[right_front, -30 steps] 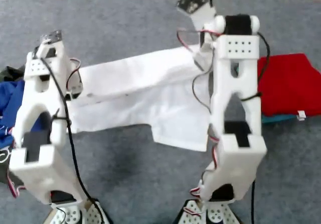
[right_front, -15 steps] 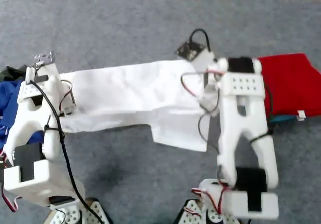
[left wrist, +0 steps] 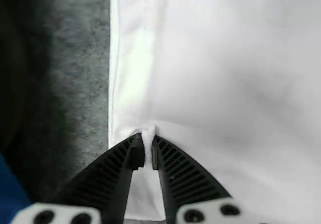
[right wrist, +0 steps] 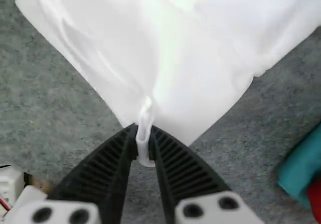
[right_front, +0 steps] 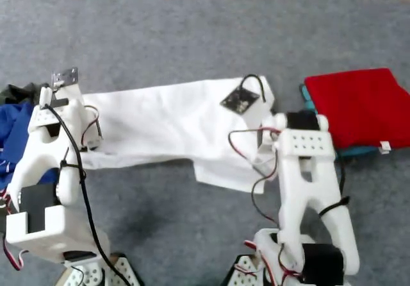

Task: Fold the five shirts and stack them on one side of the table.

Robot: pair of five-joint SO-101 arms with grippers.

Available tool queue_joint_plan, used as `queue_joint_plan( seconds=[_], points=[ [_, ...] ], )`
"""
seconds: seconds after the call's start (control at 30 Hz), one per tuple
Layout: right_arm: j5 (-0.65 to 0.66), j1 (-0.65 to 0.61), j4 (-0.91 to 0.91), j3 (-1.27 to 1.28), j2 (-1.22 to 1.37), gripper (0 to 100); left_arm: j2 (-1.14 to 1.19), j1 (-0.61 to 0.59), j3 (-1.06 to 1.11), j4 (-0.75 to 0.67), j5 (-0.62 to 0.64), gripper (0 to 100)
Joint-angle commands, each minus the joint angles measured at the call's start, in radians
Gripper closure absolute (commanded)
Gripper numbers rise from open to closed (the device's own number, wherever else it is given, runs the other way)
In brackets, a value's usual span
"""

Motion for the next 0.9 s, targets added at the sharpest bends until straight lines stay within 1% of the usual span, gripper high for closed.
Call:
queue_joint_plan(
  seconds=[0.0,0.17,0.57,0.7,0.87],
  points=[
    [0.009,0.009,-0.012,0.012,-0.031,98.5,-0.043,-0.018,-0.001,0.002,-0.006,97],
    [0.009,0.009,-0.014,0.013,-0.027,98.5,-0.043,-0.024,-0.005,0.005,-0.006,97],
    [0.009,0.009,-0.114,0.125,-0.028,98.4,-0.044,-0.031,-0.179,0.244,-0.006,97],
    [0.009,0.009,-0.118,0.142,-0.030,98.4,-0.043,-0.050,-0.199,0.278,-0.006,97],
    [0.009,0.009,-0.118,0.139,-0.030,98.4,-0.043,-0.070,-0.180,0.282,-0.006,97]
  ],
)
